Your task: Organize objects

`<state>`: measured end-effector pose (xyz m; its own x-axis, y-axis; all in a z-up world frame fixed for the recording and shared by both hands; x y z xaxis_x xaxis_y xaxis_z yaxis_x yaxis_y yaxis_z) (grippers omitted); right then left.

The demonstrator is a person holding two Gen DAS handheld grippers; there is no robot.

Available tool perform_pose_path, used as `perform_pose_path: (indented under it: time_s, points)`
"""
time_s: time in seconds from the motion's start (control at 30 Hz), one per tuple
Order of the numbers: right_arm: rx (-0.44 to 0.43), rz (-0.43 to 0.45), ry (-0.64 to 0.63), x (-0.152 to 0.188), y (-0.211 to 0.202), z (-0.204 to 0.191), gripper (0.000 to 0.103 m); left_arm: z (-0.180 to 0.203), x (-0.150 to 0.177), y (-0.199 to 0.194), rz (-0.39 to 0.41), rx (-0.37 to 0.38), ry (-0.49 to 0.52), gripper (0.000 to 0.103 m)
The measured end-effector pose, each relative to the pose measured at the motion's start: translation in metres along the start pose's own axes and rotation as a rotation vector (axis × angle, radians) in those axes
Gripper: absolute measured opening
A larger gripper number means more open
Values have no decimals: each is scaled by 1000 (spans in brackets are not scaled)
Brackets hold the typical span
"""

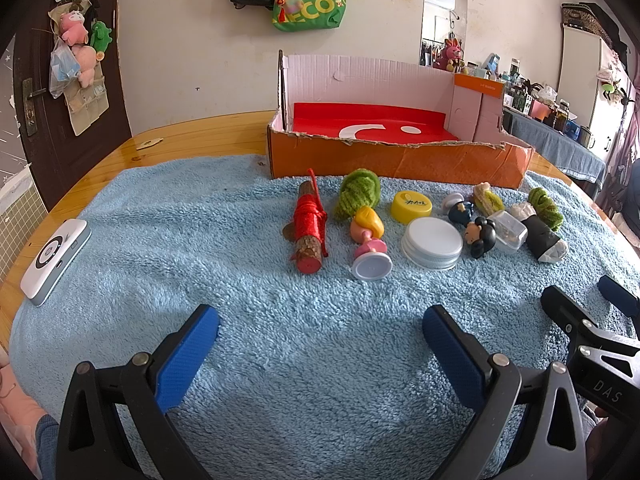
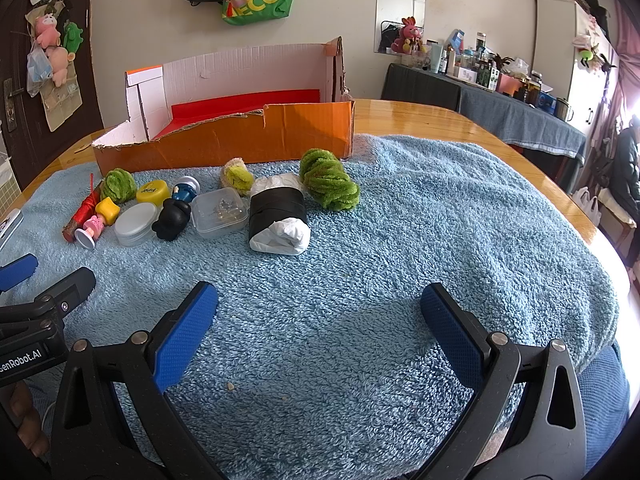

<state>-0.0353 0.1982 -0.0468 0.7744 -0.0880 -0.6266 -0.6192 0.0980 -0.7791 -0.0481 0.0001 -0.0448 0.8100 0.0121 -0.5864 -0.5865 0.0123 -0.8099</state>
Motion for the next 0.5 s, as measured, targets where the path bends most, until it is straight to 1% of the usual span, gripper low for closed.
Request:
perform_pose_path:
  time_s: [0.5]
  points:
    - [-1, 0, -3, 0, 0, -1, 103, 0, 0, 3, 0, 0, 0, 103]
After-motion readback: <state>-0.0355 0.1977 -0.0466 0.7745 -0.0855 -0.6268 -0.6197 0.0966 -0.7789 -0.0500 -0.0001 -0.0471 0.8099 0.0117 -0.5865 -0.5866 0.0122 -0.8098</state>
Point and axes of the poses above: each gripper's, at about its wrist camera, not at the fingertips, and y roughly the way its jaws point, z to its right, x to its underside, the point moved 6 cm from there along y, roughly the way its jaws point, and after that the axes turned 12 degrees about -z, right-handed, at the moved point
